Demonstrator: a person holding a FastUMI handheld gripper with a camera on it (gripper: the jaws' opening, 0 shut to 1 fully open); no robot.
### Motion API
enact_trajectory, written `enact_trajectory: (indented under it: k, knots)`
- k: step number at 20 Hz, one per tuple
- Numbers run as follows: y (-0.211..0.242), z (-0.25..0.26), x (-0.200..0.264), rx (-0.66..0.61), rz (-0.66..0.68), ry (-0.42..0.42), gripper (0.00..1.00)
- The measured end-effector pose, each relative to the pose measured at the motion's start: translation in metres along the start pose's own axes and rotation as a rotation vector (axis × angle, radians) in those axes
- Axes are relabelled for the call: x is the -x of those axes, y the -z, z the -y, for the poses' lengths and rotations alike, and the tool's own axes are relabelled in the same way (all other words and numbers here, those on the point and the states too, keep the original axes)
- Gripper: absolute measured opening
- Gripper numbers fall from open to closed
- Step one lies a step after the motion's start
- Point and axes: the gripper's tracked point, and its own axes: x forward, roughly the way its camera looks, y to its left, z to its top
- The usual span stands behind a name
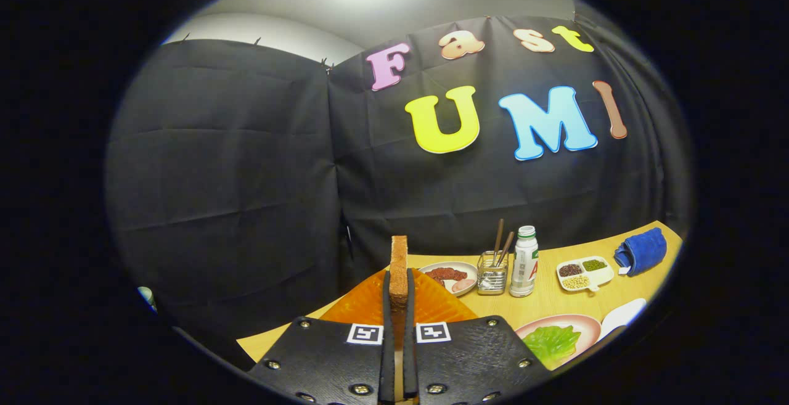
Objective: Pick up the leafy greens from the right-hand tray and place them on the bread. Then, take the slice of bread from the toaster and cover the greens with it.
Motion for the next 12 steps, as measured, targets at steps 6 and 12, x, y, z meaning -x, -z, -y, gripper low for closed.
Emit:
enact_trajectory:
  k: [6,12]
  knots:
    - [0.009,0.091,0.025,0.04,-0.018,0.197,0.05]
    - [0.045,0.173,0.054,0.087,-0.107,0.386,0.05]
